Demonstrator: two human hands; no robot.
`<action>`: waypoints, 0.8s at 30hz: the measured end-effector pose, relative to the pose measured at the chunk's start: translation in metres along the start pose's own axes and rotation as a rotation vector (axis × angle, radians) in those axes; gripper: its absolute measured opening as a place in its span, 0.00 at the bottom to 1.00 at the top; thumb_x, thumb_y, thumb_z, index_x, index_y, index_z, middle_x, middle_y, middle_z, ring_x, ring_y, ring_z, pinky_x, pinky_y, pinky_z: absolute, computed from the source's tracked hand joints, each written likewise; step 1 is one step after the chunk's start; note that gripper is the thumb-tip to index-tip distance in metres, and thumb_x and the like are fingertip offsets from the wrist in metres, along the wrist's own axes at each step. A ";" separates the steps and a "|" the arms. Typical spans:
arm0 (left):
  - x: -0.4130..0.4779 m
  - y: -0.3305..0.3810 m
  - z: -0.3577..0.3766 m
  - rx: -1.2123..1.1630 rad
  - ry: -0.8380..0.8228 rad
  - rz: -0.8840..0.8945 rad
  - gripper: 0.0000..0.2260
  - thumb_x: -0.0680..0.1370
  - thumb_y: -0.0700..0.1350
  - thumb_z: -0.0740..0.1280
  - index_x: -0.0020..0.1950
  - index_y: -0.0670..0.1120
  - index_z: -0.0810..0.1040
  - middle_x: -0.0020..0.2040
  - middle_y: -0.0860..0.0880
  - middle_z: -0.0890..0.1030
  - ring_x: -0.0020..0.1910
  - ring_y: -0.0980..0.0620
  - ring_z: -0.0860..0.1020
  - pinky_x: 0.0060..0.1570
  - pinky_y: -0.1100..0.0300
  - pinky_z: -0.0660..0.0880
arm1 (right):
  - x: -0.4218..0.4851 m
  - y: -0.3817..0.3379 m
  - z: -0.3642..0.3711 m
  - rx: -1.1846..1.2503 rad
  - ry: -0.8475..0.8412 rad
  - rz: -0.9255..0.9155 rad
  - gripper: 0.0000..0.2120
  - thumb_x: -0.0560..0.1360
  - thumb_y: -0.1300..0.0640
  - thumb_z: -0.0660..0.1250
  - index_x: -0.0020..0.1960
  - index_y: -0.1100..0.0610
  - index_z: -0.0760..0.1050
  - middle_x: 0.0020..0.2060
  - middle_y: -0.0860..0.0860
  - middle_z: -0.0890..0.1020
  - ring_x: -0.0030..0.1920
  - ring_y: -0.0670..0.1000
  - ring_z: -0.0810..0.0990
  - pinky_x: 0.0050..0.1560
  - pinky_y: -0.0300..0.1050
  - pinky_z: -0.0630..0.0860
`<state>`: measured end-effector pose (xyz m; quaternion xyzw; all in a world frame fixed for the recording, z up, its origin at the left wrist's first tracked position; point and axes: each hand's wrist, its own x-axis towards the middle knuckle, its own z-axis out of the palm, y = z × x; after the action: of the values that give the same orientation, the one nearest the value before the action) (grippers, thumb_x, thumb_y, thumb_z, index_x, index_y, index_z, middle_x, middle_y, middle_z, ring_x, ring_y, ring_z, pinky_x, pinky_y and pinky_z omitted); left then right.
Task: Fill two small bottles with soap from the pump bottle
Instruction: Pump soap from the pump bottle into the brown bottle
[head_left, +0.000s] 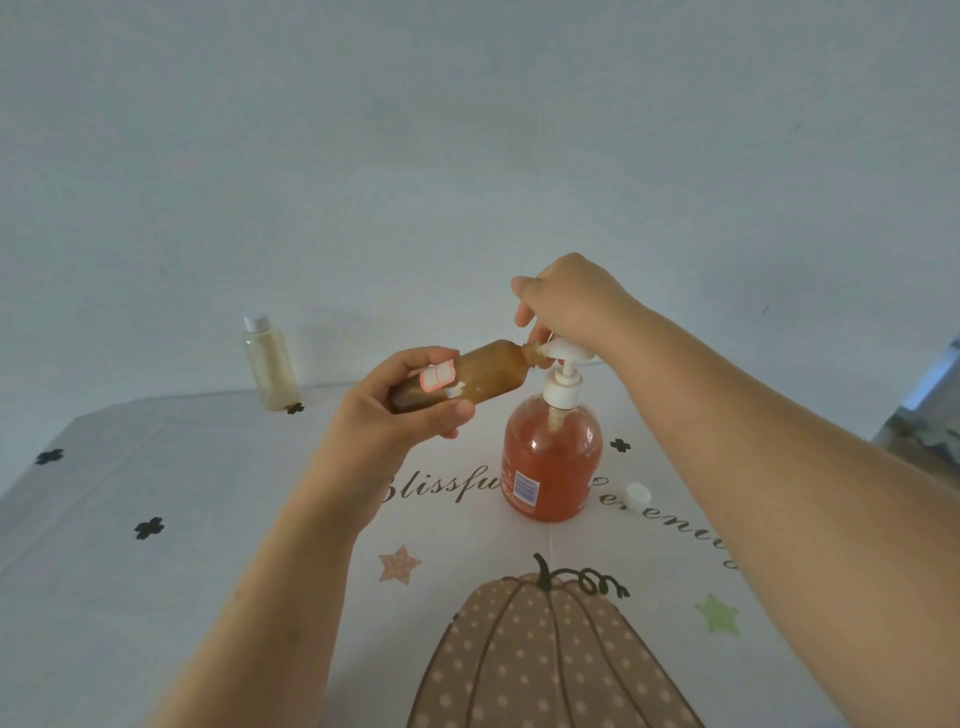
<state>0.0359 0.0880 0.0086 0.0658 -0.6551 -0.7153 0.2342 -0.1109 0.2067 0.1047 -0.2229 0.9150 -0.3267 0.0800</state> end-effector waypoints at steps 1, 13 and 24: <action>0.000 0.000 0.000 0.001 0.000 0.001 0.18 0.65 0.38 0.76 0.52 0.51 0.83 0.41 0.53 0.83 0.38 0.51 0.79 0.51 0.49 0.77 | 0.001 0.001 0.004 -0.019 0.009 0.002 0.16 0.81 0.53 0.59 0.51 0.62 0.82 0.39 0.57 0.86 0.40 0.58 0.86 0.52 0.51 0.82; 0.002 -0.003 -0.005 0.065 0.032 -0.010 0.18 0.64 0.37 0.77 0.52 0.51 0.83 0.41 0.51 0.83 0.37 0.50 0.80 0.52 0.50 0.78 | 0.012 0.010 0.022 -0.195 0.065 0.068 0.12 0.76 0.59 0.61 0.49 0.58 0.83 0.40 0.55 0.84 0.38 0.56 0.79 0.35 0.43 0.69; 0.000 0.001 -0.003 0.096 0.001 -0.011 0.18 0.64 0.39 0.78 0.52 0.48 0.82 0.44 0.50 0.83 0.38 0.50 0.80 0.55 0.44 0.78 | 0.007 -0.001 0.010 -0.228 0.041 0.067 0.12 0.77 0.58 0.60 0.50 0.58 0.83 0.34 0.54 0.82 0.31 0.54 0.79 0.38 0.43 0.72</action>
<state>0.0372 0.0856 0.0096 0.0812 -0.6881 -0.6844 0.2272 -0.1139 0.1972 0.0975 -0.1930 0.9546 -0.2220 0.0463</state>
